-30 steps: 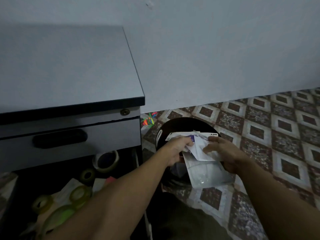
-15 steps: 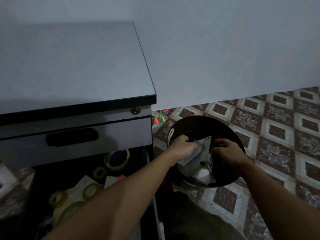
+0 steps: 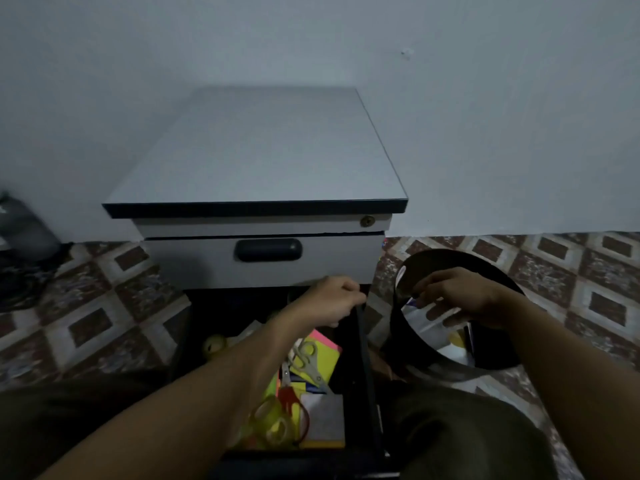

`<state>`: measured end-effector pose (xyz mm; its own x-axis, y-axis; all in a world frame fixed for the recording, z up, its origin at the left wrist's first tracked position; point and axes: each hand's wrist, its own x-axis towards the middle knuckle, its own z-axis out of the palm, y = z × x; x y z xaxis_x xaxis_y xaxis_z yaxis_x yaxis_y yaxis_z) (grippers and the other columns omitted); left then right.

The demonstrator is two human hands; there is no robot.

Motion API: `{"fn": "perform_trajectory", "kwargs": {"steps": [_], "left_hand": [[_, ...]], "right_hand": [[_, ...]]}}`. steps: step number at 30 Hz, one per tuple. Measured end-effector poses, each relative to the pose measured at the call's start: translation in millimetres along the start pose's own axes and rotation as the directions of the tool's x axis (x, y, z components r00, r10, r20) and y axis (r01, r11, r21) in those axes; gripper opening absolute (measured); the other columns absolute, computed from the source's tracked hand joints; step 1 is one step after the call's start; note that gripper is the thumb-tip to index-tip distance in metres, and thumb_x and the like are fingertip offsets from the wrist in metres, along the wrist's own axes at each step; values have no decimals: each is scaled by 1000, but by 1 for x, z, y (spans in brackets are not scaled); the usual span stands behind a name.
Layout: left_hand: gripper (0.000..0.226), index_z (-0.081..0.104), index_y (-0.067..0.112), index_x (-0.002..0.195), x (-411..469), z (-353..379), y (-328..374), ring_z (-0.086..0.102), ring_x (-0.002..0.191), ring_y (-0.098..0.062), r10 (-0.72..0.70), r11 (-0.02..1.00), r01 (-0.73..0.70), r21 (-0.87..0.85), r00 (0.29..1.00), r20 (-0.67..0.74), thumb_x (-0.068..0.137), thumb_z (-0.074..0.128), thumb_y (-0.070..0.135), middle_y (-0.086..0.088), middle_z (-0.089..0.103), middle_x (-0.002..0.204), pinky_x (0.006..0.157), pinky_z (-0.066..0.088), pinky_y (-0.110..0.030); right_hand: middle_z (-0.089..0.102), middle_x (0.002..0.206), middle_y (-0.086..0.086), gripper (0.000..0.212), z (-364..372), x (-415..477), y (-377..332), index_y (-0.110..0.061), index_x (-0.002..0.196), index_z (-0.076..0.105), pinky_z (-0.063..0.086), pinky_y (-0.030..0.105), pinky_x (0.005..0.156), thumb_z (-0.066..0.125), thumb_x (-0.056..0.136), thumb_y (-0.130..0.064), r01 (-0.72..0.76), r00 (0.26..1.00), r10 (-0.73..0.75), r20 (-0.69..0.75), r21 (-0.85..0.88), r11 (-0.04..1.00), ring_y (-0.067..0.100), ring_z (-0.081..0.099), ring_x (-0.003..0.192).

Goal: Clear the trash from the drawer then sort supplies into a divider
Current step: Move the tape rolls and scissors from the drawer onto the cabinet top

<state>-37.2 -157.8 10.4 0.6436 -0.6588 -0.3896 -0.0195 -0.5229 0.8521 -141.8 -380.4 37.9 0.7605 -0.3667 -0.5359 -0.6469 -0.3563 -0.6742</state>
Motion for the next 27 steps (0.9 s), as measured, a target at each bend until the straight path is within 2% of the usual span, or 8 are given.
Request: {"fn": "perform_trajectory", "kwargs": {"steps": [3,6,9,12,15,18,21,27], "left_hand": [[18,60,9,96,-28,-43,-27,56,76,-25,-37,999,37,-6,998,-53,98,55,26,-12,60,86,66,42,-34],[19,62,15,113,-50,-83,-59,65,91,-20,-105,994,103,-19,984,-146,99,55,27,-9,66,105,75,51,-36],[27,58,14,123,-70,-113,-87,66,102,-25,-175,984,164,-67,961,-214,99,57,26,-11,64,116,87,54,-45],[24,62,13,119,-90,-132,-111,68,99,-26,-204,978,183,-96,934,-295,98,60,25,-12,67,113,77,55,-37],[19,62,19,115,-100,-141,-128,68,96,-20,-234,972,222,-74,915,-328,97,60,26,-8,68,111,66,54,-30],[13,61,23,107,-100,-140,-141,66,97,-21,-250,967,254,-38,900,-356,95,61,29,-6,67,108,73,55,-35],[9,60,21,102,-99,-133,-152,66,92,-24,-251,959,280,41,908,-336,95,60,28,-10,66,102,78,58,-40],[43,46,22,138,-97,-117,-166,70,77,-21,-359,901,386,198,920,-159,96,53,29,-4,64,98,60,60,-31]], "right_hand": [[75,102,8,18,22,-10,-28,-15,110,69,54,37,71,59,94,-13,47,997,-44,68,-49,998,24,69,85],[74,102,8,18,49,-14,-51,-16,108,68,54,38,74,59,93,-11,74,992,-66,104,-77,994,25,71,87],[71,107,16,20,78,-16,-67,-14,109,68,55,34,65,62,90,-8,81,987,-73,143,-55,995,33,69,94],[69,100,15,20,111,-20,-77,-11,111,66,52,30,61,60,92,-8,126,983,-119,142,-41,991,27,68,85],[66,95,18,21,143,-19,-80,-9,114,64,47,32,60,59,93,-8,168,979,-167,117,6,986,32,62,82],[59,83,18,21,171,-13,-73,-7,113,62,39,36,58,58,92,-8,181,978,-187,89,73,981,26,53,68],[63,97,16,20,192,-7,-63,-9,115,61,40,34,59,56,95,-12,182,981,-185,53,68,981,24,56,75],[65,99,6,32,213,1,-45,-14,125,61,48,25,58,53,93,-13,190,980,-192,60,40,981,18,62,83]]}}
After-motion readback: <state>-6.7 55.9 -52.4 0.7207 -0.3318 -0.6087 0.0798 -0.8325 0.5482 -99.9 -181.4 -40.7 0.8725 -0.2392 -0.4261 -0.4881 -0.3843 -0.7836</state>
